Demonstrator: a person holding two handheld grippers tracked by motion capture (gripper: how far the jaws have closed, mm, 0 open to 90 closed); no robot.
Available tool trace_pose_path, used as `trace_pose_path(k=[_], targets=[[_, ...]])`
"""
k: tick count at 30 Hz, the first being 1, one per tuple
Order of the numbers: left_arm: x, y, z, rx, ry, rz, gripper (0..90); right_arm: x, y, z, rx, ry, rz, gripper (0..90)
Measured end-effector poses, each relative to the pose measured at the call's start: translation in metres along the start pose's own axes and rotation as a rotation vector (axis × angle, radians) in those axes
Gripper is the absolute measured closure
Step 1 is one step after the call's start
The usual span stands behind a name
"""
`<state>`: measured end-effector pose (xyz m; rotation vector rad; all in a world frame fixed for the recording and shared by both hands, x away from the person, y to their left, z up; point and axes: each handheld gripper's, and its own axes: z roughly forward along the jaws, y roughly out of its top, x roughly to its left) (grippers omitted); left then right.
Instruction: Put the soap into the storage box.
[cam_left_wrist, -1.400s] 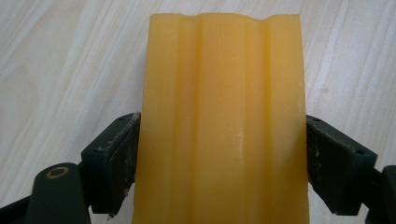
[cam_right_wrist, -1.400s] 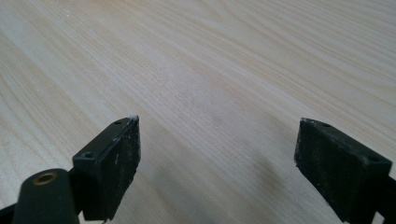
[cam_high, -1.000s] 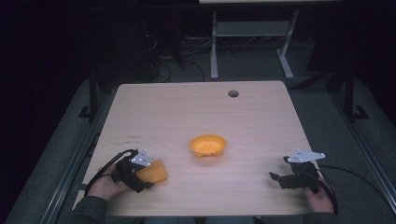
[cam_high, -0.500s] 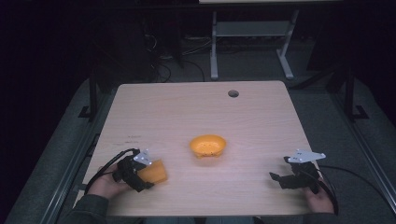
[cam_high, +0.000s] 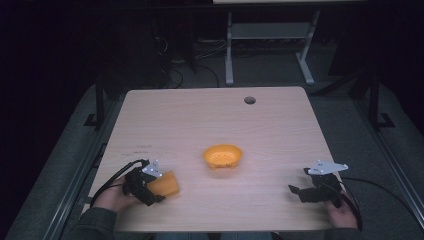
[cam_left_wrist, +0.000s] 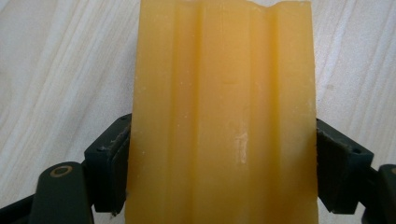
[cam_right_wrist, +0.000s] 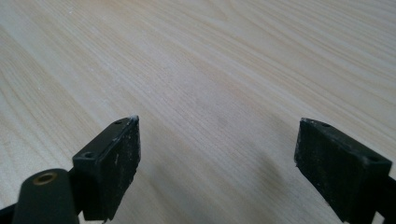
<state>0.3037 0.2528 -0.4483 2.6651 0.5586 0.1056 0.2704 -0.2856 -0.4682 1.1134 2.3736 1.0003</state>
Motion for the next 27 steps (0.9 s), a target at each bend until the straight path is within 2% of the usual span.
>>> trace_pose_path(k=[2, 7, 10, 19, 24, 27], targets=[[0.0, 0.001, -0.001, 0.014, -0.003, 0.002, 19.8, 0.0, 0.0, 0.0, 0.0, 0.0, -0.001, 13.9], [0.0, 0.002, 0.0, 0.014, -0.003, 0.001, 19.6, 0.0, 0.0, 0.0, 0.0, -0.001, 0.001, 13.9], [0.0, 0.002, 0.0, 0.017, -0.004, 0.014, 19.6, 0.0, 0.0, 0.001, 0.0, -0.001, 0.0, 14.0], [-0.002, 0.004, 0.0, 0.03, 0.013, -0.013, 20.5, 0.0, 0.0, 0.0, -0.004, 0.001, 0.001, 13.9], [-0.003, 0.005, -0.007, -0.006, 0.029, -0.018, 20.7, 0.0, 0.001, -0.001, -0.009, 0.0, 0.003, 13.9], [-0.004, 0.007, -0.013, -0.018, 0.028, -0.003, 20.7, 0.001, 0.001, -0.003, -0.022, 0.002, 0.008, 14.0]])
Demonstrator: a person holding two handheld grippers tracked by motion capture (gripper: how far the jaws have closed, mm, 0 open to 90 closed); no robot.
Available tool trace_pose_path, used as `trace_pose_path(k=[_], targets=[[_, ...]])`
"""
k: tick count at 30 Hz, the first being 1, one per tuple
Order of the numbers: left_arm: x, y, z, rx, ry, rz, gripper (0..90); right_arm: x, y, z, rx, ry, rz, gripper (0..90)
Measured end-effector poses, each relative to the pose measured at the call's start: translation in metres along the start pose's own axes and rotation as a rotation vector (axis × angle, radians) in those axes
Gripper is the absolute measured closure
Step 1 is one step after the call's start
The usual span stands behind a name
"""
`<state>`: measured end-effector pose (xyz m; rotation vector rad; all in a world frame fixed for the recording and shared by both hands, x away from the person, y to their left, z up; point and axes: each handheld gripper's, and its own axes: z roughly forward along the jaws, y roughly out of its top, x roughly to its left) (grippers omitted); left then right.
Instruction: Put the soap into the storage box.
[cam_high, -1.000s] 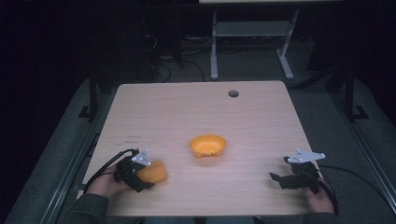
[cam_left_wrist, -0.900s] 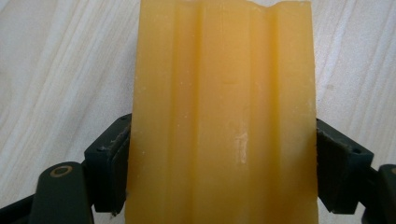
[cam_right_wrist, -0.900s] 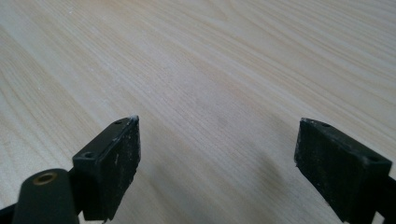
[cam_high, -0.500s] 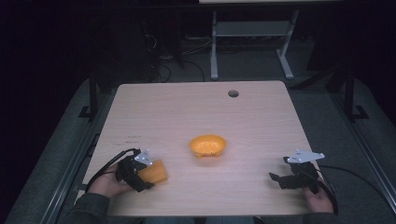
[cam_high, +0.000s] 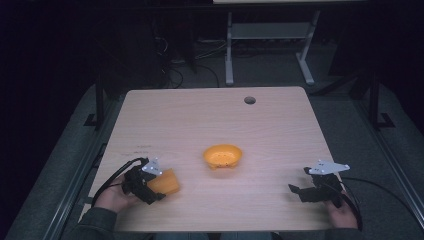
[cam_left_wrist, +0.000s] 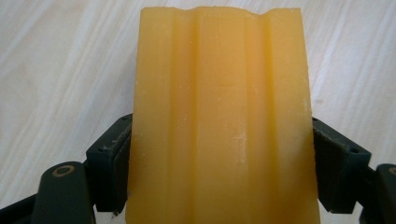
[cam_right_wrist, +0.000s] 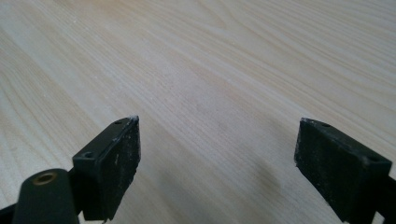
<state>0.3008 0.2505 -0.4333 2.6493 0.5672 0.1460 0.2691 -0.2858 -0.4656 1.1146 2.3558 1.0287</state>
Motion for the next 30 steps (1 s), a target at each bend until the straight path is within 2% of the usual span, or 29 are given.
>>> trace_pose_path(k=[3, 5, 12, 14, 16, 30], targets=[[0.0, 0.003, 0.0, 0.008, 0.011, 0.009, 20.8, 0.0, 0.0, -0.001, -0.002, -0.002, 0.0, 14.0], [0.001, 0.005, -0.001, 0.007, -0.001, 0.005, 20.8, -0.001, -0.001, -0.001, -0.004, -0.003, 0.004, 13.9], [0.002, 0.017, -0.008, -0.011, 0.001, 0.007, 20.8, -0.002, -0.002, -0.004, -0.019, -0.007, 0.007, 14.0], [0.003, 0.021, -0.01, -0.006, 0.002, 0.024, 20.8, -0.003, -0.002, -0.005, -0.02, -0.007, 0.006, 13.9], [0.004, 0.023, -0.01, -0.013, -0.003, 0.013, 20.8, -0.003, -0.002, -0.005, -0.022, -0.007, 0.007, 13.9], [0.012, 0.051, -0.021, -0.028, -0.017, 0.051, 20.9, -0.004, -0.002, -0.007, -0.034, -0.008, 0.009, 13.9]])
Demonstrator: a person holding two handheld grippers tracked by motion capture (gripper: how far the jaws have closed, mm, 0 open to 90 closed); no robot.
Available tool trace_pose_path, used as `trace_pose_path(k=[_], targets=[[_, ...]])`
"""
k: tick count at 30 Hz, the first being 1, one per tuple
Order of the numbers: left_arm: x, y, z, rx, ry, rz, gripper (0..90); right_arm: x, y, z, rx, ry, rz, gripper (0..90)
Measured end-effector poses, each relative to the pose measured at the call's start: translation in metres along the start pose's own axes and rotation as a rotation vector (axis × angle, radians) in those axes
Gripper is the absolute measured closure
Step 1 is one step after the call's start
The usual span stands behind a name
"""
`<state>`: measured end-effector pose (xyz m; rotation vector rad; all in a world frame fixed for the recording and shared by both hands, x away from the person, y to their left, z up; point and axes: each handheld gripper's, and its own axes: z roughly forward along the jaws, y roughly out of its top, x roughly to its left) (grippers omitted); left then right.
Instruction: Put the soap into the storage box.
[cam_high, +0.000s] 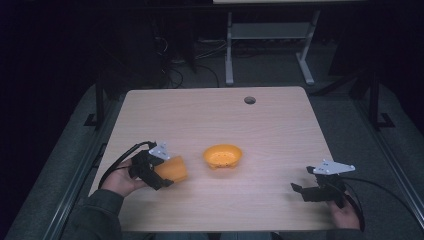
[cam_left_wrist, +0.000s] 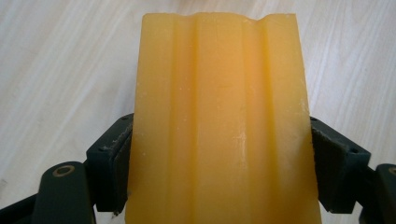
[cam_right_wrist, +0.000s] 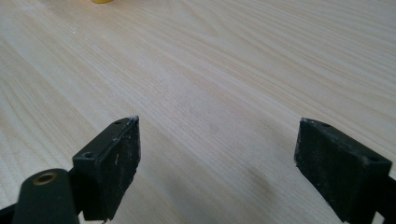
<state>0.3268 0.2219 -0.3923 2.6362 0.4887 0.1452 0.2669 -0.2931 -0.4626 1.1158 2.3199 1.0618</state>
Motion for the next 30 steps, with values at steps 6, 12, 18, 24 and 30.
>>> trace_pose_path(k=[6, 12, 18, 24, 30], targets=[[0.002, 0.013, 0.0, 0.008, -0.002, 0.011, 20.8, -0.001, 0.0, 0.0, -0.001, 0.003, -0.002, 13.9], [0.004, 0.027, -0.003, 0.01, 0.005, 0.031, 20.8, 0.0, 0.0, -0.001, -0.008, 0.004, 0.003, 13.9], [0.006, 0.042, -0.004, 0.01, 0.001, 0.056, 20.8, -0.001, 0.001, -0.002, -0.014, 0.004, -0.003, 14.0], [0.007, 0.056, -0.005, 0.006, 0.002, 0.081, 20.8, -0.002, 0.0, -0.004, -0.022, 0.0, 0.004, 13.9], [0.01, 0.07, -0.003, 0.019, -0.004, 0.105, 20.8, -0.003, 0.0, -0.005, -0.027, 0.001, 0.002, 13.9]])
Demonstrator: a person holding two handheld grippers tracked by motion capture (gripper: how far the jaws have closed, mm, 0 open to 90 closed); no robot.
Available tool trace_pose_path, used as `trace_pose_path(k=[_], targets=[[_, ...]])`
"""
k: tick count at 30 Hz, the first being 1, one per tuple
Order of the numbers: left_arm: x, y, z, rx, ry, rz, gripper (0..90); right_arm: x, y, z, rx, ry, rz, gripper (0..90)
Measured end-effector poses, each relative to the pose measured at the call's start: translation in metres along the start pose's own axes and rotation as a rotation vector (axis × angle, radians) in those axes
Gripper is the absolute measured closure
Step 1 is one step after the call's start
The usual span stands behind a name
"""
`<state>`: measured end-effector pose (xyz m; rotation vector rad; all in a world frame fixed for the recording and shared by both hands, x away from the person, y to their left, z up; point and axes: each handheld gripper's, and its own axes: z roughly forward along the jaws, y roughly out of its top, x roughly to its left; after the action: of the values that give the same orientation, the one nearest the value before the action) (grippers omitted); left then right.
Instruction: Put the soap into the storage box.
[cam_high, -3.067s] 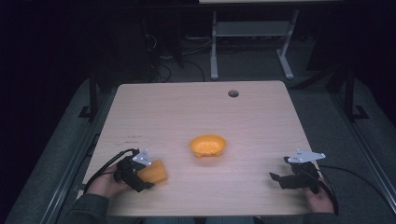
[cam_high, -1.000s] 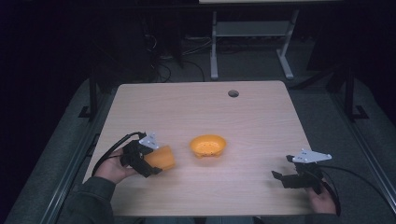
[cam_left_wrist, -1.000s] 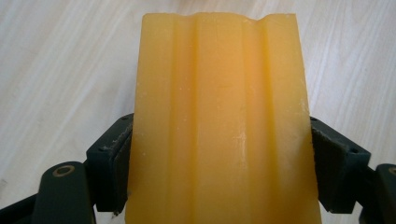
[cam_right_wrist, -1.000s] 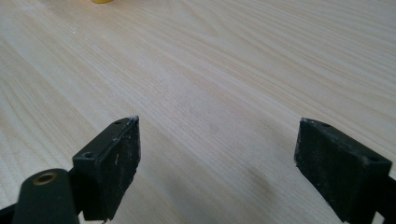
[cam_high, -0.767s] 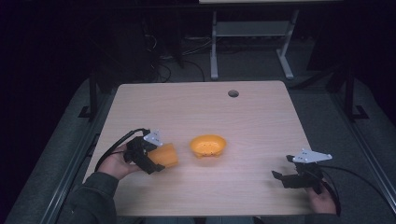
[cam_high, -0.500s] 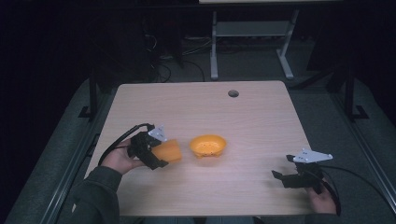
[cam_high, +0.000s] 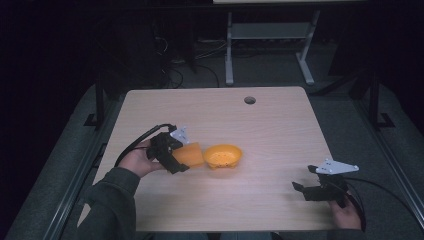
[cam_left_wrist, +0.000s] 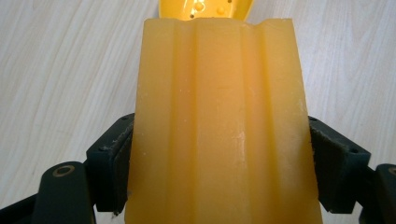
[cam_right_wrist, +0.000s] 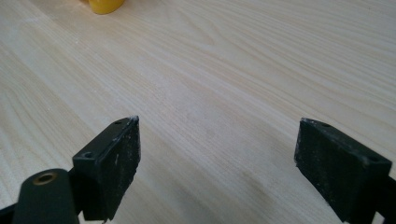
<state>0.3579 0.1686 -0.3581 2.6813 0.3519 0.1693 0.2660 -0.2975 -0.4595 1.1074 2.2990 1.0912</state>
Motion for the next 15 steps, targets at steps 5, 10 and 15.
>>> trace_pose_path(k=[5, 10, 15], targets=[[0.002, 0.011, 0.004, -0.004, -0.007, 0.012, 20.8, 0.0, 0.0, -0.001, -0.008, 0.001, 0.008, 13.9], [0.004, 0.024, 0.009, 0.0, -0.008, 0.035, 20.8, -0.002, 0.0, -0.002, -0.011, 0.001, 0.006, 13.9], [0.006, 0.032, 0.013, -0.006, -0.021, 0.037, 20.9, -0.001, 0.0, -0.002, -0.011, 0.001, 0.011, 13.9]])
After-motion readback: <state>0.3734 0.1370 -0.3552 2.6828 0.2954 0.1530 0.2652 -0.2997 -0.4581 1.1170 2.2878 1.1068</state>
